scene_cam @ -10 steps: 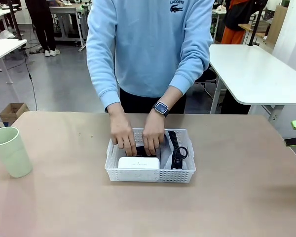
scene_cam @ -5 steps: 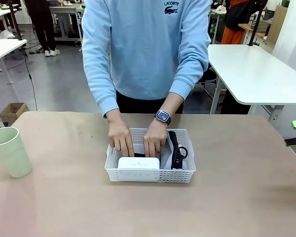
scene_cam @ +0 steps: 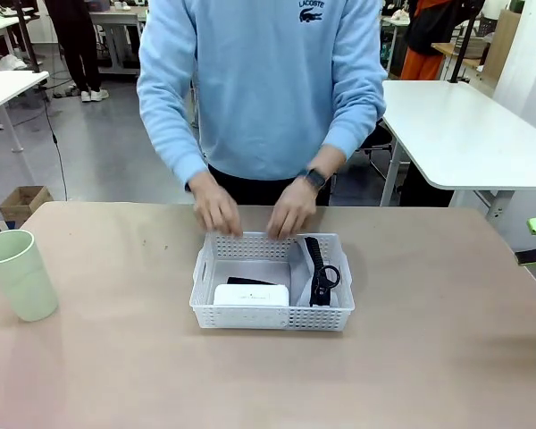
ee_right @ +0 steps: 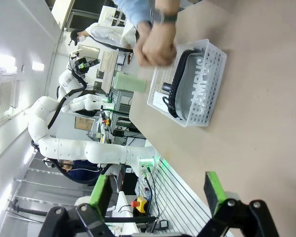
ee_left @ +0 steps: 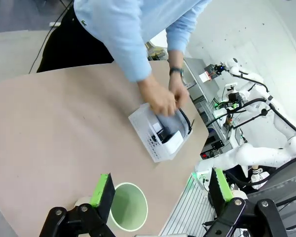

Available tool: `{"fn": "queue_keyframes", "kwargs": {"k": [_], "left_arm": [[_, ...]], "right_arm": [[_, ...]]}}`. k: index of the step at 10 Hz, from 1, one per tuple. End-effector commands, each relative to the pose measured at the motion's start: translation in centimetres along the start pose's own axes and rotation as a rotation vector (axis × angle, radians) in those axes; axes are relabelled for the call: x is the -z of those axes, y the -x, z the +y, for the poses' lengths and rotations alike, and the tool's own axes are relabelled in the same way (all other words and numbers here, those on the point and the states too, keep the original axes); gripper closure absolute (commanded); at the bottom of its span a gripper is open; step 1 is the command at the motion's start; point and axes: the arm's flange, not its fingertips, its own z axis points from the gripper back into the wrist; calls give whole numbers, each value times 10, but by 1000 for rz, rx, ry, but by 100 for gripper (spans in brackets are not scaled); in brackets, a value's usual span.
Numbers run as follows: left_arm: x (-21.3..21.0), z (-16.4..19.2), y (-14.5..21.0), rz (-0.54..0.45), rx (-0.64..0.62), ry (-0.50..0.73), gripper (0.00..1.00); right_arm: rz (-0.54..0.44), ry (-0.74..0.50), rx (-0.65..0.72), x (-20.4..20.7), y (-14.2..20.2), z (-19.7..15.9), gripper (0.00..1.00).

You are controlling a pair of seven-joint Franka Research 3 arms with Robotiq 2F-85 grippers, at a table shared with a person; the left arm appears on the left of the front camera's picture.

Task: Efficiently arrange items inside the basket to fit them all.
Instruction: Pick up the Reusable plastic cup and place it inside the Organizing basket.

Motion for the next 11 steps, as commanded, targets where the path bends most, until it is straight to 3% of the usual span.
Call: {"fn": "queue_keyframes", "kwargs": {"k": [1,2,3,4,5,6,8,9,11], "left_arm": [[0,0,0,0,0,0,0],[19,-13,-20,18,236,-61,0],[27,-16,-32,49,548,-73,0],[24,-14,-29,66,766,67,0],[20,-2,-22,-54,922,2,0],[21,7,-13,-106,986,-59,0],[23,16,1,-71,1059,-31,0],[22,16,0,-50,1032,-3,0],[19,9,-14,-24,971,-71,0]], "right_arm": [[-2,-7,-19,-2,1,1,0],[-2,-7,-19,-2,1,1,0],[-2,-7,-19,-2,1,1,0],[-2,-7,-19,-2,1,1,0],[-2,-7,-19,-2,1,1,0],[-2,-7,-19,-2,1,1,0],[-2,-7,-19,-2,1,1,0],[-2,-7,-19,-2,1,1,0],[-2,-7,-19,-2,1,1,0]]}}
